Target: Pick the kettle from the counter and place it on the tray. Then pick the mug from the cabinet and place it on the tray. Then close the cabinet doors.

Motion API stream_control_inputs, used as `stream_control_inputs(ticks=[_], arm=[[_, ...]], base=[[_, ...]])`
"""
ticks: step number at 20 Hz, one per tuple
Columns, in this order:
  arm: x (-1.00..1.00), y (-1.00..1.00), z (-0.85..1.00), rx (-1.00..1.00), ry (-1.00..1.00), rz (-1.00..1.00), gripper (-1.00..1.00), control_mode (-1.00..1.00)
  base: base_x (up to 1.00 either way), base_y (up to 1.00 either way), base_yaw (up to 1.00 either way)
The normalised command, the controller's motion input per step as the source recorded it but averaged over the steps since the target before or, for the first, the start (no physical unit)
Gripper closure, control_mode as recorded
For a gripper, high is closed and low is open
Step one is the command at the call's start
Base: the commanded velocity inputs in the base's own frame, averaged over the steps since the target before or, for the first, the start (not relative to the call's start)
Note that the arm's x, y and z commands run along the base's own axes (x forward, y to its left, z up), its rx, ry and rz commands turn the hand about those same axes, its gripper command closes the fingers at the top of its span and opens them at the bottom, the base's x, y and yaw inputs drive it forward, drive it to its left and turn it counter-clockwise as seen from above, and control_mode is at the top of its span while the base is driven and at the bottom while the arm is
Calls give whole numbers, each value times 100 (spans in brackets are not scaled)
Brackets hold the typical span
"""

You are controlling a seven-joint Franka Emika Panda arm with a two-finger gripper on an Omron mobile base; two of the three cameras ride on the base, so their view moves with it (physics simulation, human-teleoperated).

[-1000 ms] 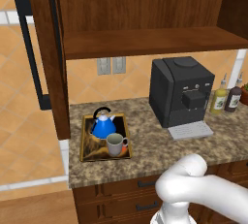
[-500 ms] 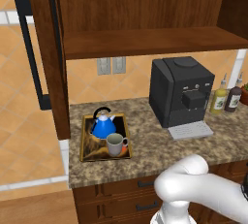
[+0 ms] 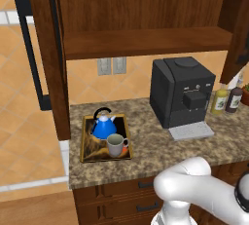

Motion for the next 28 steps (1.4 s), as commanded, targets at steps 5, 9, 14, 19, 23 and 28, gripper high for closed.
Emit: stream_control_inputs(ticks=[5,9,14,19,23,28], arm=[[77,36,-12,-7,-7,0,-100,-100],[82,26,-1,-5,-5,0,-100,-100],[79,19,0,-5,-4,0,-100,-100],[77,18,0,-6,-4,0,-100,-100],[78,16,0,-6,-5,0,-100,-100],[77,15,-5,-6,-11,0,-100,-100]], base=[[0,0,0],[0,0,0],[0,0,0],[0,0,0],[0,0,0],[0,0,0]])
